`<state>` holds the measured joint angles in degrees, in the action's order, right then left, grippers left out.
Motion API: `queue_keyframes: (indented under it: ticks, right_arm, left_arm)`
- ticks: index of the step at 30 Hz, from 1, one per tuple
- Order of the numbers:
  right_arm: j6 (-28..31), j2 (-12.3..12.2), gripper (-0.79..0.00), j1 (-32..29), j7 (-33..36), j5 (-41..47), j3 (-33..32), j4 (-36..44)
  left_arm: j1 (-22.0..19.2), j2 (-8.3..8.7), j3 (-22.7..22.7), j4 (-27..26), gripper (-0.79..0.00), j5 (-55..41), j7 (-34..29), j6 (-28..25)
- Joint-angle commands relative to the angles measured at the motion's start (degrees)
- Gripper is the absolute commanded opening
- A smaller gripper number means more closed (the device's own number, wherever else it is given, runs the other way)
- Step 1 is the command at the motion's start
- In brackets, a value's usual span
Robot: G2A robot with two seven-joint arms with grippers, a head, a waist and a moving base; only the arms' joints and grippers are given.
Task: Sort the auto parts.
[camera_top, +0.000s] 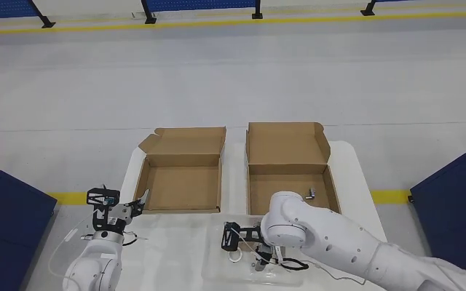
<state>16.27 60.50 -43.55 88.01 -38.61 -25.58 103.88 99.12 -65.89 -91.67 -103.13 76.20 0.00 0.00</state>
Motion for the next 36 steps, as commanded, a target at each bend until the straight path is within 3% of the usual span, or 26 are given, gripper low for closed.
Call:
queue_keyframes:
  ticks: [1,11,26,36]
  right_arm:
    - [0.01,-0.02,0.000,-0.01,-0.01,-0.05,-0.05,0.03]
    - [0.22,0.17,0.000,-1.53,-2.15,-2.49,1.42,-1.04]
    - [-2.59,3.01,0.000,-1.90,-4.07,-7.57,5.31,-9.09]
    - [-2.43,2.99,0.000,-2.61,-6.39,-9.09,5.39,-9.22]
  left_arm:
    - [0.00,0.00,0.00,0.00,0.000,0.00,0.00,0.00]
    - [0.00,0.00,0.00,0.00,0.000,0.00,0.00,0.00]
    - [0.00,0.00,0.00,0.00,0.000,0.00,0.00,0.00]
    - [0.00,0.00,0.00,0.00,0.000,0.00,0.00,0.00]
